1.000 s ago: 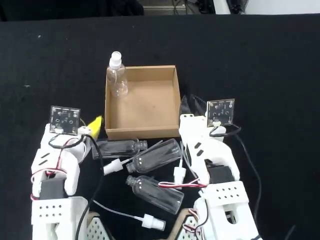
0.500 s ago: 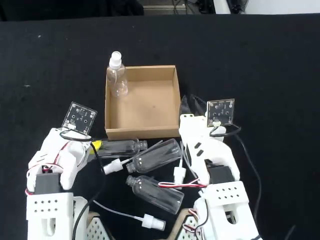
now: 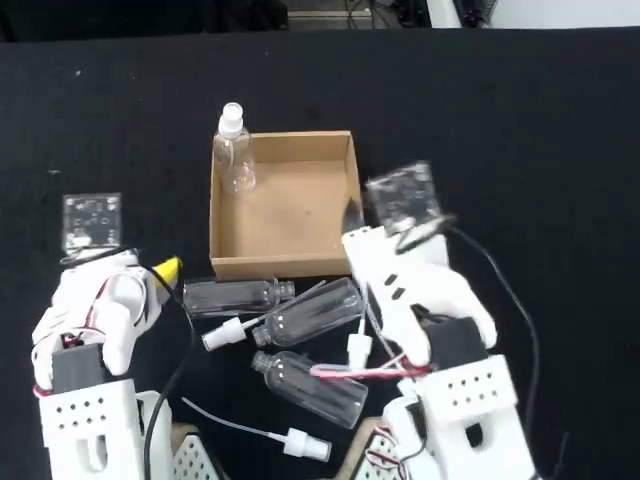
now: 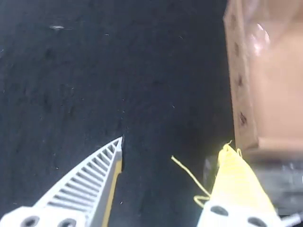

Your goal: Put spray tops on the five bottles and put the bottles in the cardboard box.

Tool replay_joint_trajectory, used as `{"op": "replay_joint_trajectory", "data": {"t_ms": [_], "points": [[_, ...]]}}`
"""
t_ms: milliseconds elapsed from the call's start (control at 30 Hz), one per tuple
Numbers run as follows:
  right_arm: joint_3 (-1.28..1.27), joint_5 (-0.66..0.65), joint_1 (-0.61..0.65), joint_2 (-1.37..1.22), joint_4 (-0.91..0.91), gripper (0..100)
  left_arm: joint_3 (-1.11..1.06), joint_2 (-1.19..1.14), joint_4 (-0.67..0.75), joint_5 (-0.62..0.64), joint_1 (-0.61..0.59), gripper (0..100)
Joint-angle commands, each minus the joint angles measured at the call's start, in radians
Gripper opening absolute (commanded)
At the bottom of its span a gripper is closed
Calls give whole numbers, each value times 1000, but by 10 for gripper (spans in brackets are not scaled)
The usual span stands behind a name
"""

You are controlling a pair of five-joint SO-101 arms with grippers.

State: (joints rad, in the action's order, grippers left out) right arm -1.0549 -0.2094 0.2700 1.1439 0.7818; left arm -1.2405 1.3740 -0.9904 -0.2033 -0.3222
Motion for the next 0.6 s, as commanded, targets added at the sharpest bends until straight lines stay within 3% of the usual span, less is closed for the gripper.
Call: {"op": "replay_joint_trajectory", "data": {"t_ms": [0,100,233,367,567], "points": [[237,-61,140,12,315,50,-36,-3,75,83,-59,227],[309,-64,244,10,480,50,-74,-3,118,104,-108,225],[278,-64,450,7,559,50,-90,-3,166,169,-220,225],[200,-55,658,-65,534,51,-84,-3,199,276,-384,226],[128,23,790,-262,385,117,-90,-3,241,373,-479,225]]}}
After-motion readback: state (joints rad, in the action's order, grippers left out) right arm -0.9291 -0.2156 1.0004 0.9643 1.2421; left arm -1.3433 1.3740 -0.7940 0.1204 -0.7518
